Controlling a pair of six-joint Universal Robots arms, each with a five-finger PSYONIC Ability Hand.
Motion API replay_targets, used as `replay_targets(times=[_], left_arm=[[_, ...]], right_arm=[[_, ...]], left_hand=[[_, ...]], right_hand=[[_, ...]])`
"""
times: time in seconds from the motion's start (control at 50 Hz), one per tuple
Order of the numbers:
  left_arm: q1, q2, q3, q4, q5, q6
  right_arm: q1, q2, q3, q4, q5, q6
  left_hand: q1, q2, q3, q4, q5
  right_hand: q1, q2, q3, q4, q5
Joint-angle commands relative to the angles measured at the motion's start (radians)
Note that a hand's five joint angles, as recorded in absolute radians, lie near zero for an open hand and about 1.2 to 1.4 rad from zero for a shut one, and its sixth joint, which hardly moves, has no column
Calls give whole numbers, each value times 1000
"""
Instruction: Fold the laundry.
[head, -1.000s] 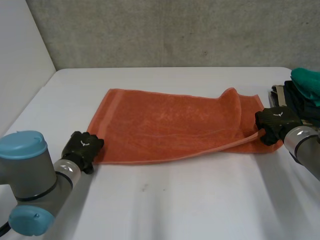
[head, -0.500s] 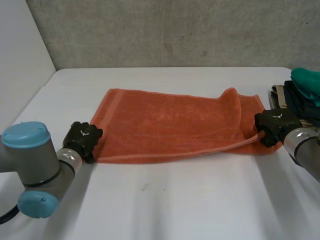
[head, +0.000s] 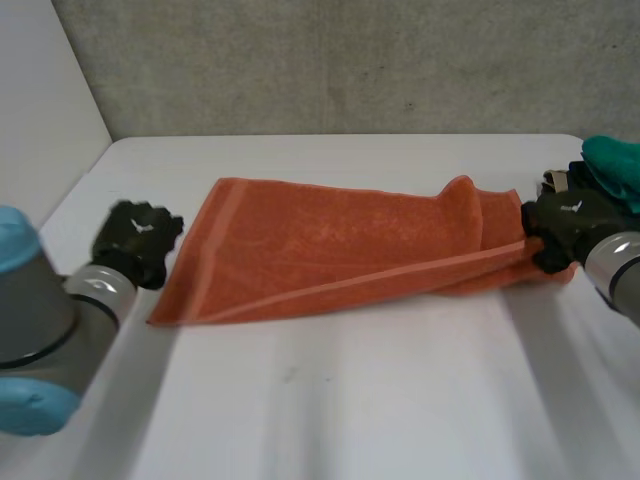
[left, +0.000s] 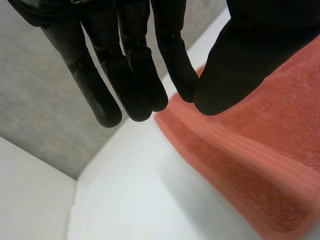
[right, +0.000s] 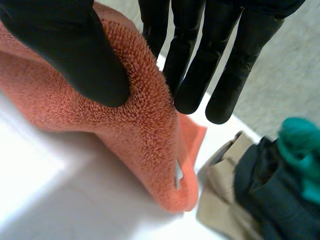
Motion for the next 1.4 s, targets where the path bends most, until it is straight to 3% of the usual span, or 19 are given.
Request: replay_targets(times=[0.02,0.14,0.16,0.18,0.2,0.46,1.06,1.4], left_arm=[[34,214,-68,-68,13,3],[33,72,-53,-50,31,11],[23,8,-42,-54,39,15],[20,-17,-41,-57,42,18],[20,-40,-41,-57,45,21],[37,-137,-39,-45,134,25],[43,-284,128,-39,135,25],[40,-344,225,-39,131,25]], right_arm=[[4,-137,-8,75,-11,-4],[6,-79,-10,72,-3,-5],[6,-61,-13,72,-2,-5],[6,-48,-13,74,0,-5],[6,-19,-18,74,3,-5],[10,59,-30,60,1,-7],[10,65,-5,46,1,-8],[10,64,1,46,0,-8]], left_hand=[[237,205,209,200,249],[237,205,209,200,249],[-338,-370,-366,-375,-326],[-608,-640,-636,-645,-596],[-721,-754,-749,-759,-709],[-711,-743,-739,-748,-699],[-602,-634,-630,-639,-590],[-414,-447,-442,-452,-402]], right_hand=[[416,226,216,209,239],[416,226,216,209,239],[416,226,216,209,239],[416,226,216,209,239],[416,226,216,209,239],[416,226,216,209,239],[416,226,216,209,239],[416,226,216,209,239]])
